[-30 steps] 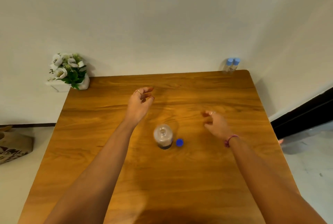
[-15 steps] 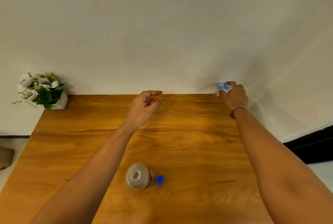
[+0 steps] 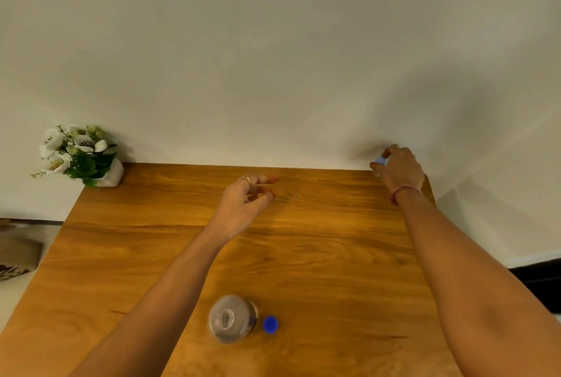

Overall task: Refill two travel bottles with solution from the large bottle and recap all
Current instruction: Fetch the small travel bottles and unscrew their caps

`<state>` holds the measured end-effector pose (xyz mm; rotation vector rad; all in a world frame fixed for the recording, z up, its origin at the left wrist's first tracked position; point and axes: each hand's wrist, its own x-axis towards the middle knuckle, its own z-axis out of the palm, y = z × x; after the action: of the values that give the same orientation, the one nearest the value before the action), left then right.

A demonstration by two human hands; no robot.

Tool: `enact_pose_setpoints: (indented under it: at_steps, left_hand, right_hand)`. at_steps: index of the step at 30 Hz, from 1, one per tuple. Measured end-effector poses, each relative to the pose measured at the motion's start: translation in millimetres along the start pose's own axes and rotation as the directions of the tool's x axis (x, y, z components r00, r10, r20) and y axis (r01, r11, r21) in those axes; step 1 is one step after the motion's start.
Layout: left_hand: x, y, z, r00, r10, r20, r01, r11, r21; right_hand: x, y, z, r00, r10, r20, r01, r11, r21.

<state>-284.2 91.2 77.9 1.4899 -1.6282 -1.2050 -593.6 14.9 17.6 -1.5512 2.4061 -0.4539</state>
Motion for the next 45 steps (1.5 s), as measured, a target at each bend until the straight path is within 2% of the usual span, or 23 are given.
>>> enact_pose_setpoints:
  at_steps: [2, 4, 6, 8, 11, 13, 15, 18, 21, 25, 27, 28, 29, 31, 33, 34, 38, 41, 42, 45]
  left_hand:
    - [-3, 0, -1, 1.000, 0.011, -0.010, -0.010, 1.000, 0.029]
    - [-8, 0, -2, 1.000, 0.019, -0.013, -0.018, 0.998, 0.068]
    - [-13, 1, -3, 0.999, 0.049, -0.008, -0.047, 0.986, 0.162]
    - [-21, 3, -5, 0.994, 0.106, -0.019, -0.095, 0.949, 0.301]
    - [-35, 8, -11, 0.979, 0.196, -0.058, -0.152, 0.887, 0.437]
    - [-49, 12, -19, 0.967, 0.234, -0.101, -0.161, 0.868, 0.470]
    - [-65, 15, -28, 0.954, 0.246, -0.171, -0.138, 0.869, 0.475]
    - [-92, 22, -40, 0.942, 0.184, -0.279, -0.050, 0.903, 0.427]
    - [-116, 25, -46, 0.934, 0.139, -0.329, -0.029, 0.948, 0.318]
    - [-140, 25, -54, 0.946, 0.067, -0.318, -0.025, 0.991, 0.133]
    - [-154, 22, -60, 0.945, 0.050, -0.322, -0.017, 0.994, 0.104]
    - [-160, 20, -64, 0.943, 0.042, -0.330, -0.011, 0.996, 0.093]
    - [-166, 18, -67, 0.940, 0.034, -0.339, -0.005, 0.996, 0.087]
    - [-174, 15, -71, 0.938, 0.029, -0.344, 0.001, 0.996, 0.085]
    - [-181, 13, -76, 0.940, 0.026, -0.339, 0.002, 0.997, 0.084]
    - [-184, 12, -79, 0.942, 0.026, -0.334, 0.003, 0.996, 0.087]
    - [-193, 1, -92, 0.948, -0.006, -0.320, 0.010, 1.000, 0.012]
    - [-200, -8, -101, 0.950, -0.008, -0.313, 0.006, 1.000, -0.009]
    - [-202, -11, -104, 0.951, -0.009, -0.310, 0.004, 1.000, -0.016]
    - [-208, -20, -112, 0.953, -0.020, -0.303, 0.002, 0.998, -0.059]
  right_hand:
    - [-10, -16, 1, 0.998, -0.040, 0.057, 0.034, 0.995, 0.090]
    - [-27, -40, 0, 0.986, -0.082, 0.148, 0.038, 0.960, 0.276]
    - [-54, -71, -9, 0.951, -0.113, 0.288, -0.066, 0.834, 0.547]
    - [-85, -100, -25, 0.890, -0.201, 0.409, -0.183, 0.664, 0.725]
    - [-125, -132, -46, 0.812, -0.352, 0.465, -0.249, 0.513, 0.822]
    - [-145, -145, -55, 0.785, -0.416, 0.458, -0.230, 0.491, 0.840]
    - [-159, -154, -61, 0.768, -0.471, 0.434, -0.139, 0.539, 0.831]
    - [-177, -163, -70, 0.717, -0.610, 0.337, 0.139, 0.600, 0.788]
    - [-190, -170, -79, 0.616, -0.756, 0.223, 0.406, 0.547, 0.732]
    - [-202, -178, -93, 0.419, -0.877, 0.235, 0.487, 0.436, 0.757]
    - [-210, -184, -106, 0.337, -0.883, 0.325, 0.524, 0.463, 0.715]
    - [-215, -189, -113, 0.319, -0.867, 0.382, 0.558, 0.498, 0.664]
    - [-221, -194, -119, 0.327, -0.836, 0.440, 0.589, 0.545, 0.597]
    - [-234, -208, -129, 0.424, -0.746, 0.513, 0.656, 0.644, 0.394]
    - [-248, -223, -130, 0.510, -0.706, 0.491, 0.716, 0.665, 0.213]
    - [-255, -230, -130, 0.508, -0.710, 0.488, 0.732, 0.655, 0.190]
    - [-272, -248, -134, 0.398, -0.772, 0.496, 0.804, 0.554, 0.217]
    - [-288, -260, -128, 0.506, -0.710, 0.490, 0.746, 0.645, 0.164]
    - [-293, -263, -124, 0.515, -0.694, 0.503, 0.748, 0.651, 0.132]
    - [-304, -269, -118, 0.459, -0.727, 0.511, 0.788, 0.599, 0.145]
